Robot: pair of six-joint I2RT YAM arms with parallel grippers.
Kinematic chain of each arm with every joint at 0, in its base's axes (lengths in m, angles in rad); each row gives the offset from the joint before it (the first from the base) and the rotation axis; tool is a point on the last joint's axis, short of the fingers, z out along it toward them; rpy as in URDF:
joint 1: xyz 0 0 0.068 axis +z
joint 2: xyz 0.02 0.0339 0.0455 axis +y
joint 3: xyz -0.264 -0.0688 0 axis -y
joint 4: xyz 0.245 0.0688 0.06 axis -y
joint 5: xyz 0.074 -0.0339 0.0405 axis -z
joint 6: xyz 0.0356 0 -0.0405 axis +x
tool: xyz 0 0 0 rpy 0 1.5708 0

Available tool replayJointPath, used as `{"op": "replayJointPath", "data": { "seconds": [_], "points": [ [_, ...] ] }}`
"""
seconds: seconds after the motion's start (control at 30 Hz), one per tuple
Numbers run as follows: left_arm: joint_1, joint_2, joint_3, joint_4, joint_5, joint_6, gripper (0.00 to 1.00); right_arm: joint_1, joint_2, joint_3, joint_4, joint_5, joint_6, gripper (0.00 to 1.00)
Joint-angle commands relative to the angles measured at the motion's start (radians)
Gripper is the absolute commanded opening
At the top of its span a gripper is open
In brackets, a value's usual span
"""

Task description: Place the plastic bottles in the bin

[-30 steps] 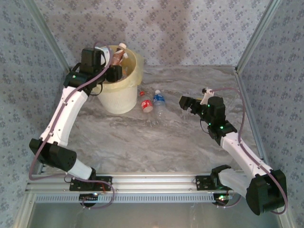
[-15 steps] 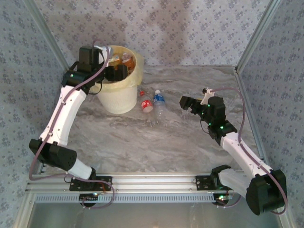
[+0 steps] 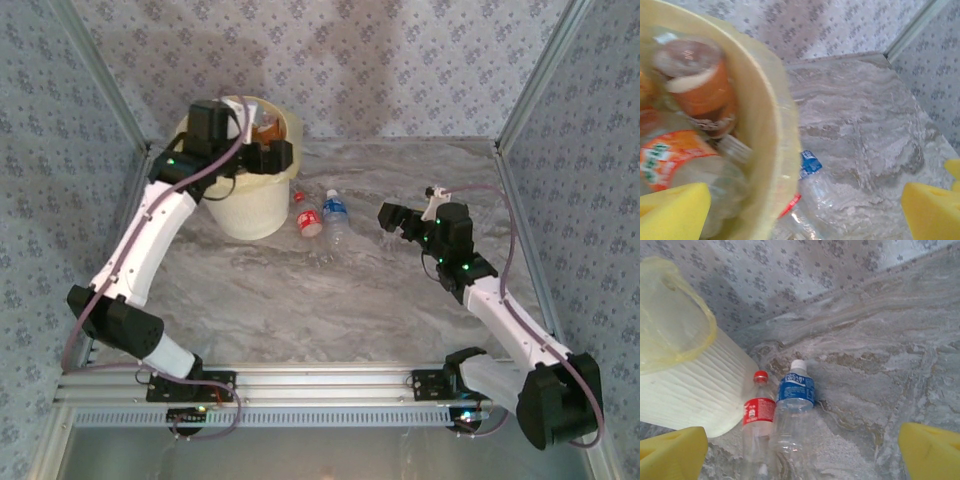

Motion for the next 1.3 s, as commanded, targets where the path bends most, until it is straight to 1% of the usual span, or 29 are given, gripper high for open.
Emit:
{"op": "replayJointPath", "data": {
  "seconds": [0.0, 0.1, 0.2, 0.37, 0.53, 0.67, 0.8, 0.9, 1.03, 1.17, 1.27],
  "points": [
    [-0.101, -0.079, -0.077, 0.086, -0.152, -0.011, 0.98, 0.001, 0.083, 0.073, -0.068, -0.032, 0.008, 1.00],
    [-0.163, -0.132, -0.159, 0.135, -0.257, -0.035, 0.98, 0.043, 0.194, 0.149, -0.121, -0.025, 0.009, 1.00],
    [-0.169, -0.192, -0.237, 0.163, -0.321, -0.119, 0.98, 0.108, 0.326, 0.241, -0.166, 0.018, 0.000, 1.00],
    [-0.167, -0.313, -0.386, 0.236, -0.332, -0.173, 0.98, 0.191, 0.556, 0.431, -0.275, 0.104, 0.000, 0.99],
    [-0.152, -0.375, -0.444, 0.195, -0.404, -0.198, 0.98, 0.244, 0.746, 0.612, -0.373, 0.183, 0.009, 0.97],
    [-0.126, -0.406, -0.463, 0.168, -0.423, -0.218, 0.98, 0.266, 0.869, 0.731, -0.468, 0.218, 0.014, 0.94],
    [-0.104, -0.432, -0.492, 0.163, -0.420, -0.226, 0.98, 0.272, 0.963, 0.810, -0.519, 0.217, 0.014, 0.91],
    [-0.088, -0.443, -0.498, 0.144, -0.421, -0.232, 0.98, 0.281, 1.008, 0.844, -0.554, 0.247, 0.018, 0.88],
    [-0.077, -0.458, -0.511, 0.132, -0.421, -0.232, 0.98, 0.292, 1.034, 0.870, -0.605, 0.322, 0.031, 0.85],
    [-0.068, -0.465, -0.527, 0.135, -0.418, -0.237, 0.98, 0.286, 1.057, 0.871, -0.617, 0.328, 0.034, 0.83],
    [-0.062, -0.456, -0.529, 0.143, -0.404, -0.243, 0.98, 0.285, 1.047, 0.850, -0.601, 0.336, 0.025, 0.78]
  ]
}}
